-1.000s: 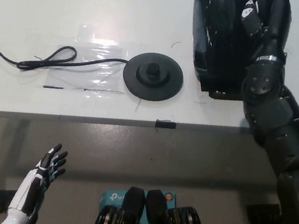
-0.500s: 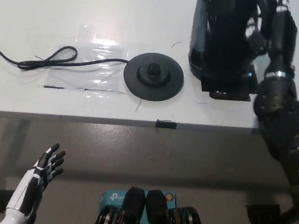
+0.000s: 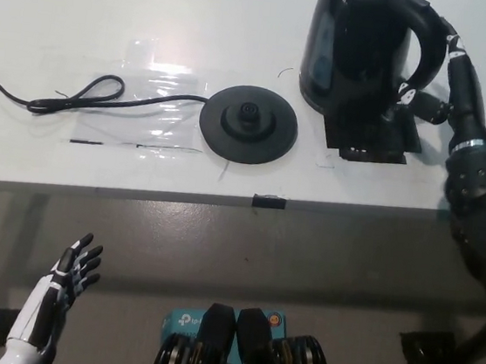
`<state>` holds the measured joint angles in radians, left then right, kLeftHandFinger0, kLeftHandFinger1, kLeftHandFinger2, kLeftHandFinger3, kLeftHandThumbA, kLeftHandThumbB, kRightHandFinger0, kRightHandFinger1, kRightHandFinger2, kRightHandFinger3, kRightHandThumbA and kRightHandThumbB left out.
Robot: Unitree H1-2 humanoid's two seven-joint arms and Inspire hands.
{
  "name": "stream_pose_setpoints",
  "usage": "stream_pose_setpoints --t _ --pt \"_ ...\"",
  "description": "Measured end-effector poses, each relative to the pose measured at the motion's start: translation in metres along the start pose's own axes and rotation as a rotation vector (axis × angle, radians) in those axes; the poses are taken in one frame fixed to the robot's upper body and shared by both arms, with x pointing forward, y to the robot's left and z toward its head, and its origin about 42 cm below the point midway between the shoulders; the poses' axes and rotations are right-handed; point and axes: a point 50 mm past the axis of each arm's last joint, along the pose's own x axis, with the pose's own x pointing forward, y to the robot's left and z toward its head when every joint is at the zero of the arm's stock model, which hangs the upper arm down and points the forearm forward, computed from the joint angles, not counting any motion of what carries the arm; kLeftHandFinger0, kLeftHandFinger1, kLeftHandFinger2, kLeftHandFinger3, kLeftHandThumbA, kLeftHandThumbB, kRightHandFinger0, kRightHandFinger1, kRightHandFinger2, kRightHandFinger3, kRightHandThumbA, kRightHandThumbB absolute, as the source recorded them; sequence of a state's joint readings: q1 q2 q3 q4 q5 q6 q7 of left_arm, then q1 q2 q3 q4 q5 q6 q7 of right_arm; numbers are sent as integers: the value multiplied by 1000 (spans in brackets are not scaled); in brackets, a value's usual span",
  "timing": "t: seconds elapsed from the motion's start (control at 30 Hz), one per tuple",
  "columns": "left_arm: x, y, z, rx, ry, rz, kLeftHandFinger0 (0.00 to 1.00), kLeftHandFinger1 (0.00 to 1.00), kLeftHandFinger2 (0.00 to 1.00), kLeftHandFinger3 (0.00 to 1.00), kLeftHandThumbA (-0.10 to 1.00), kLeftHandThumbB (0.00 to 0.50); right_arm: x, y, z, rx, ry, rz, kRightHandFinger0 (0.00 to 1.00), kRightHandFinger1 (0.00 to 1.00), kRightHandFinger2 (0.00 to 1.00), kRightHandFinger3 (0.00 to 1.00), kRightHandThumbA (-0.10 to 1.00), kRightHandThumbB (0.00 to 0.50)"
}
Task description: Use the right hand to grab the handle of the kettle from the base and place it on the right side
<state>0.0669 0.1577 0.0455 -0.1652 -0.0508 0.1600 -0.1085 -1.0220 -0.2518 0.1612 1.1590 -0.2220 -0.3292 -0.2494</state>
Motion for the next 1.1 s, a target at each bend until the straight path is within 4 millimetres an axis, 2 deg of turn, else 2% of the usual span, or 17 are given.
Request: stream_pose_setpoints --t 0.1,0.13,0.27,0.57,0.63,0.7,0.77,0.87,0.9,0.93,0.97,1.03,1.07,1.1 --pt "0 1 0 -1 1 5 1000 1000 1000 1000 1000 21 4 -8 8 29 -17 22 1000 1000 1000 1000 613 500" --pt "0 2 0 -2 1 5 1000 1000 1000 1000 1000 24 5 -9 10 39 -22 30 1000 1000 1000 1000 661 500" --pt "-1 2 0 -3 1 7 1000 1000 1000 1000 1000 19 6 -15 22 105 -62 68 1000 1000 1000 1000 731 500" --pt "-1 3 -1 -10 2 9 1000 1000 1000 1000 1000 57 -4 -44 55 275 -176 112 1000 1000 1000 1000 711 500" --pt "-1 3 -1 -11 2 9 1000 1000 1000 1000 1000 48 -8 -55 62 293 -204 112 1000 1000 1000 1000 744 500" --pt "-1 3 -1 -12 2 9 1000 1000 1000 1000 1000 59 -12 -67 70 302 -233 102 1000 1000 1000 1000 763 500" --pt "-1 3 -1 -14 1 10 1000 1000 1000 1000 1000 54 -17 -88 78 312 -270 65 1000 1000 1000 1000 804 500" --pt "-1 4 0 -18 0 10 1000 1000 1000 1000 1000 44 -21 -109 81 303 -293 21 1000 1000 1000 1000 813 498" --pt "-1 4 0 -18 -1 10 1000 1000 1000 1000 1000 39 -22 -116 81 301 -296 5 1000 1000 1000 1000 846 499" --pt "1 3 1 -19 -7 8 1000 1000 1000 1000 1000 37 -28 -124 80 305 -308 -25 1000 1000 1000 1000 855 492" --pt "4 3 4 -19 -16 7 1000 1000 1000 1000 1000 38 -36 -132 82 311 -332 -64 1000 1000 1000 1000 924 486" --pt "8 3 7 -18 -28 6 1000 1000 1000 1000 1000 39 -49 -139 82 317 -358 -105 1000 1000 1000 1000 904 492" --pt "11 3 10 -18 -35 4 1000 1000 1000 1000 1000 47 -57 -142 83 322 -378 -129 1000 1000 1000 1000 1000 476" --pt "12 3 11 -18 -39 3 1000 1000 1000 1000 1000 46 -61 -143 83 325 -386 -142 1000 1000 1000 1000 1000 463"
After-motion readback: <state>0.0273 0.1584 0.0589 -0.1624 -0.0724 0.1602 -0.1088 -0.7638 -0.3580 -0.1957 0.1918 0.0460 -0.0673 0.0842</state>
